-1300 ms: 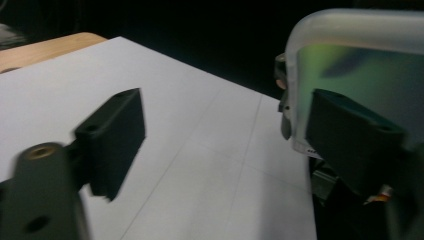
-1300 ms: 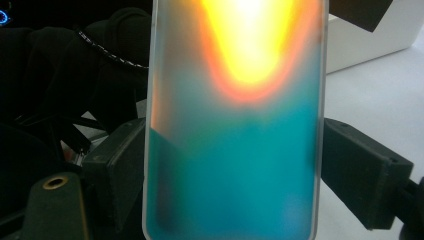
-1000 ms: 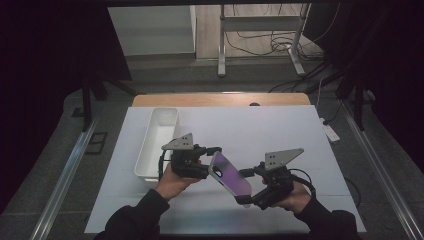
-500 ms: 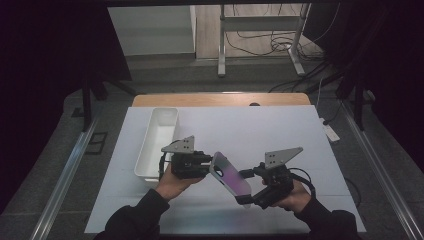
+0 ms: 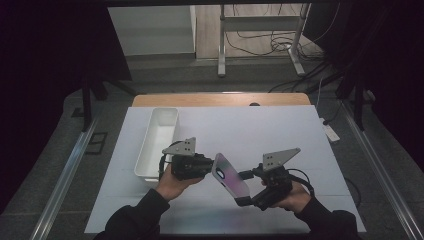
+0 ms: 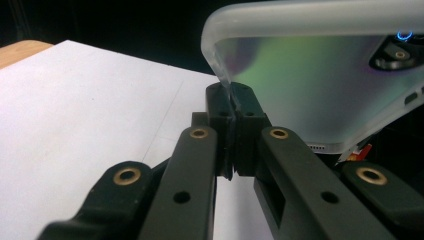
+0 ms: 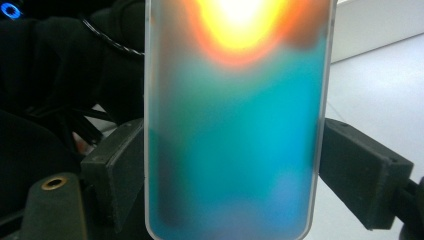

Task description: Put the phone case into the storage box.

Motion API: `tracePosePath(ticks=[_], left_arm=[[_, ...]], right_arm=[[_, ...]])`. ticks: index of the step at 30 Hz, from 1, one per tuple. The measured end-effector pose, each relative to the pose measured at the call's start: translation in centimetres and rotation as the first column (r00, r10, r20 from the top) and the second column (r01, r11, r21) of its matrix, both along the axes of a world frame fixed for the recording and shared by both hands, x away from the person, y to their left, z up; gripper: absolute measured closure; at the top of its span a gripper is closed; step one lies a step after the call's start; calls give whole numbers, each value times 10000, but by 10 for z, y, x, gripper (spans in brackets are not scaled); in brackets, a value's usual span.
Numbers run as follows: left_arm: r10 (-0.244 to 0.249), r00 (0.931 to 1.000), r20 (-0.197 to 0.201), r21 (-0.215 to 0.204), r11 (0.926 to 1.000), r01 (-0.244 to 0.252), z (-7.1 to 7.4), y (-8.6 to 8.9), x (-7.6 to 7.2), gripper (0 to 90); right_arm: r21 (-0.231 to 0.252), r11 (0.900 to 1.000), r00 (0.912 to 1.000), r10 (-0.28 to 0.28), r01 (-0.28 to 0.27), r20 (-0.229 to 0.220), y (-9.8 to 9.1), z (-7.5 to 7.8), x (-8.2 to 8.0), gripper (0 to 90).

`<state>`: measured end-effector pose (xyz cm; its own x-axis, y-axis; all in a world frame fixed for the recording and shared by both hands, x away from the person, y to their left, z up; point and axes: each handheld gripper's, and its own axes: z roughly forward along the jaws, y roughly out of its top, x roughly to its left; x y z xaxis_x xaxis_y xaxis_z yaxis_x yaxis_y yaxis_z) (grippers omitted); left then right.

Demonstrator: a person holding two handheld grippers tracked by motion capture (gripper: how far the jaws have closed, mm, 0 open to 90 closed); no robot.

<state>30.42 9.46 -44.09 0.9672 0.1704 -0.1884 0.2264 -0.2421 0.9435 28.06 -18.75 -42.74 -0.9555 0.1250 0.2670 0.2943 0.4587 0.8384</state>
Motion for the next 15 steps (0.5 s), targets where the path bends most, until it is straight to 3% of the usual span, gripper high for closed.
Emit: tracePosePath(ticks=[6,9,15], left_arm=[[-52,9999,-102,103,9999,53,1,-1,-1,891],[20,10000,-57,373,9993,-18,2,-2,-2,893],[360,9990,-280,402,9986,-348,2,3,1,893]], right_arm=[[-461,9988,9972,-150,184,726,4,-2,-3,150],[-595,9971,9971,-429,467,630,5,-3,-1,143],[-523,9977,9974,-398,430,599,1,-3,2,91]])
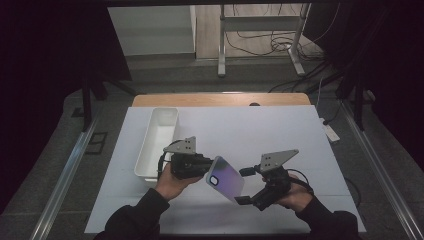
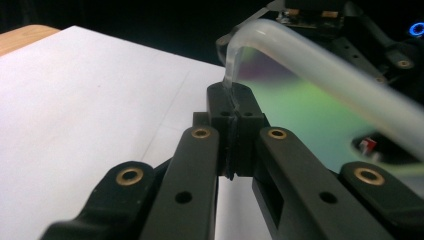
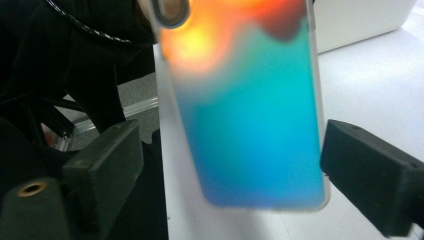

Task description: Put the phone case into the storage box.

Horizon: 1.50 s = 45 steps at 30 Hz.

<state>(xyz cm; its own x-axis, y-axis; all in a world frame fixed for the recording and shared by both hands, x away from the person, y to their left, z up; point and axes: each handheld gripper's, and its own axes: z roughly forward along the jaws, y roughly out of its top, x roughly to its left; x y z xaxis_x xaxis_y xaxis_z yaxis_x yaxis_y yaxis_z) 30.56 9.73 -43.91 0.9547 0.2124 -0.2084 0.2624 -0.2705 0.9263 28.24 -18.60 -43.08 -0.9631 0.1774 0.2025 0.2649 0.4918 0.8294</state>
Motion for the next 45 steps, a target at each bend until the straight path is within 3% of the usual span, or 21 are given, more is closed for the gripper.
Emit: tracePosePath(ticks=[7,15,27,31,37,45], left_arm=[[291,9996,-43,283,9992,-289,1,2,1,892],[624,9974,-367,587,9965,-601,0,6,3,892],[1386,9898,-320,1049,9853,-1346,1,12,4,891],[1548,9870,-426,1031,9833,-1498,1,15,5,891],[1950,9797,-474,1120,9756,-1888,2,20,6,891],[2601,9645,-451,1541,9558,-2505,2,23,8,890]], right_arm=[[-278,9995,9998,-122,126,145,0,-2,0,66],[-552,9980,9989,-295,315,356,-4,-4,-1,55],[-1066,9901,9937,-835,912,742,-11,-5,-1,37],[-1255,9858,9911,-1010,1115,869,-12,-5,-2,32],[-1659,9755,9857,-1274,1446,1099,-15,-7,-3,29],[-1828,9668,9814,-1617,1785,1036,-23,-8,-5,21]])
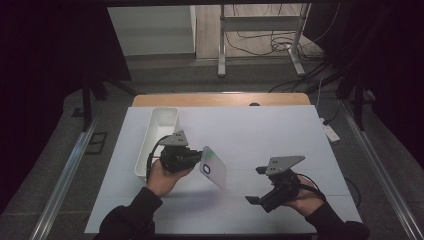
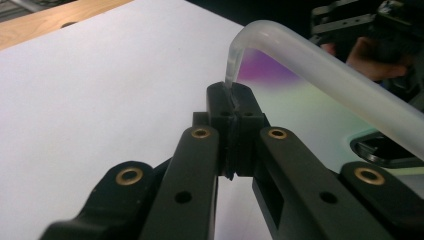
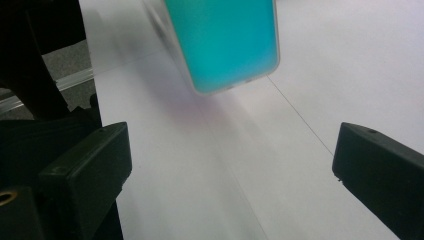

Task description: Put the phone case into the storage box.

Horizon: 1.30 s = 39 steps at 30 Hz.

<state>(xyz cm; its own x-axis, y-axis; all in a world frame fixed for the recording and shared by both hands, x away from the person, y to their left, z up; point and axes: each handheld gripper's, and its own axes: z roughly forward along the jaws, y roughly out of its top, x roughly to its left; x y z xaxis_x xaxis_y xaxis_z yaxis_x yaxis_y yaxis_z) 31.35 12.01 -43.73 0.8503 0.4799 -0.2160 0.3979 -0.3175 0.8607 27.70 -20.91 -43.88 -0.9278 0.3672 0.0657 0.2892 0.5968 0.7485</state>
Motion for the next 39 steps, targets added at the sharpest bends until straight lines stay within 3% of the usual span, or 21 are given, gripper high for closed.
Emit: tracePosePath(ticks=[16,22,34,39], left_arm=[[971,9952,-128,915,9912,-955,1,3,3,891],[1230,9922,-218,1040,9873,-1201,2,6,5,891],[1911,9809,-366,1138,9760,-1859,5,13,10,891],[2325,9717,-419,1226,9664,-2259,7,18,12,891]], right_arm=[[-114,9975,9974,-702,704,151,-27,-2,-7,13],[-234,9948,9949,-985,990,192,-37,-3,-11,13],[-354,9879,9883,-1503,1512,278,-55,-4,-17,11],[-378,9819,9825,-1845,1854,261,-64,-5,-19,8]])
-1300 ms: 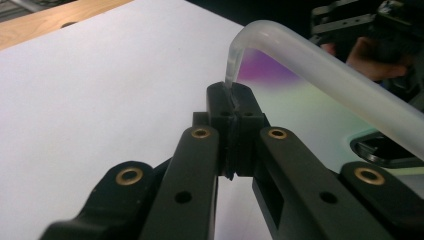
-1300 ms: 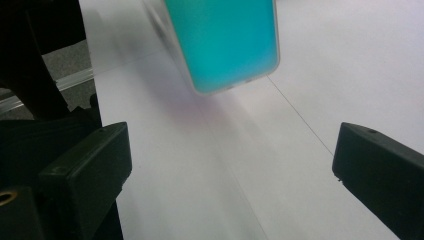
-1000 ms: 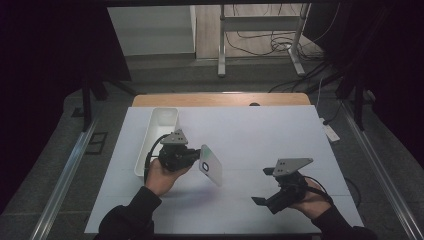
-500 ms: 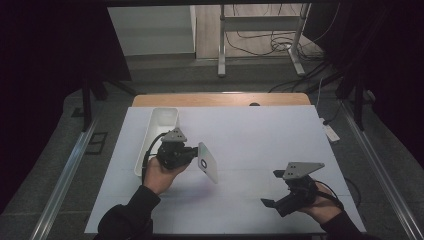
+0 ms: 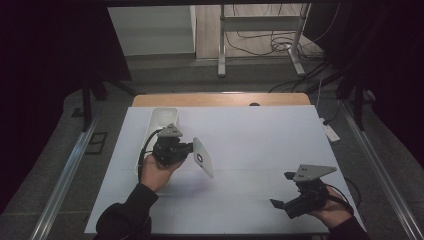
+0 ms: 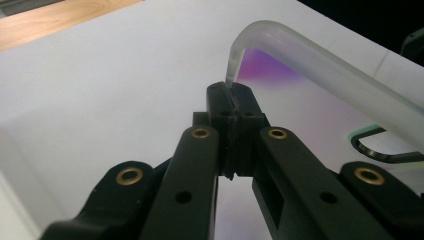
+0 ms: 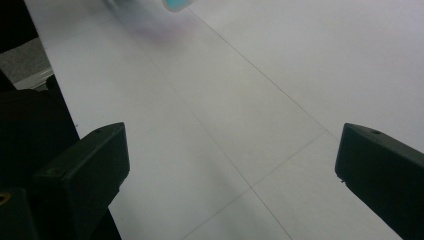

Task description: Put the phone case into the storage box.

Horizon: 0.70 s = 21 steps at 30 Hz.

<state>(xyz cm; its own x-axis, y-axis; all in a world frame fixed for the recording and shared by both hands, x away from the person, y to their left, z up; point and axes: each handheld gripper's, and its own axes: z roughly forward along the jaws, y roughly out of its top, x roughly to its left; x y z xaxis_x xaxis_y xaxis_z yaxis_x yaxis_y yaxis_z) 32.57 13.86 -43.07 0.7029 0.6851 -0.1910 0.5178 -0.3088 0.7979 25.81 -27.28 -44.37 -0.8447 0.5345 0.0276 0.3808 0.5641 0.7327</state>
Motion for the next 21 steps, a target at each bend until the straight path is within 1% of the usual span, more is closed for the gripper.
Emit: tracePosePath(ticks=[3,4,5,6,7,12,18,21], left_arm=[[188,9998,-22,14,9998,-188,1,3,2,891],[188,9998,-22,14,9998,-188,1,3,2,891],[308,9995,-58,11,9995,-308,1,5,3,891],[308,9995,-58,11,9995,-308,1,5,3,891],[445,9990,-77,45,9990,-444,2,8,4,891],[697,9974,-160,78,9975,-696,2,14,7,891],[1186,9927,-230,43,9929,-1185,9,24,12,891],[1320,9909,-254,26,9912,-1320,11,27,14,891]], right_arm=[[-18,9998,9998,-222,222,-12,-6,-1,-1,4],[-18,9998,9998,-222,222,-12,-6,-1,-1,4],[-92,9991,9992,-408,408,-6,-10,-2,-2,0],[-92,9991,9992,-408,408,-6,-10,-2,-2,0],[-61,9986,9986,-528,528,-65,-13,-3,-3,0],[-42,9965,9964,-832,832,-139,-20,-5,-5,0],[-119,9905,9905,-1370,1369,-95,-30,-7,-8,0],[-149,9854,9855,-1695,1694,-95,-36,-8,-11,0]])
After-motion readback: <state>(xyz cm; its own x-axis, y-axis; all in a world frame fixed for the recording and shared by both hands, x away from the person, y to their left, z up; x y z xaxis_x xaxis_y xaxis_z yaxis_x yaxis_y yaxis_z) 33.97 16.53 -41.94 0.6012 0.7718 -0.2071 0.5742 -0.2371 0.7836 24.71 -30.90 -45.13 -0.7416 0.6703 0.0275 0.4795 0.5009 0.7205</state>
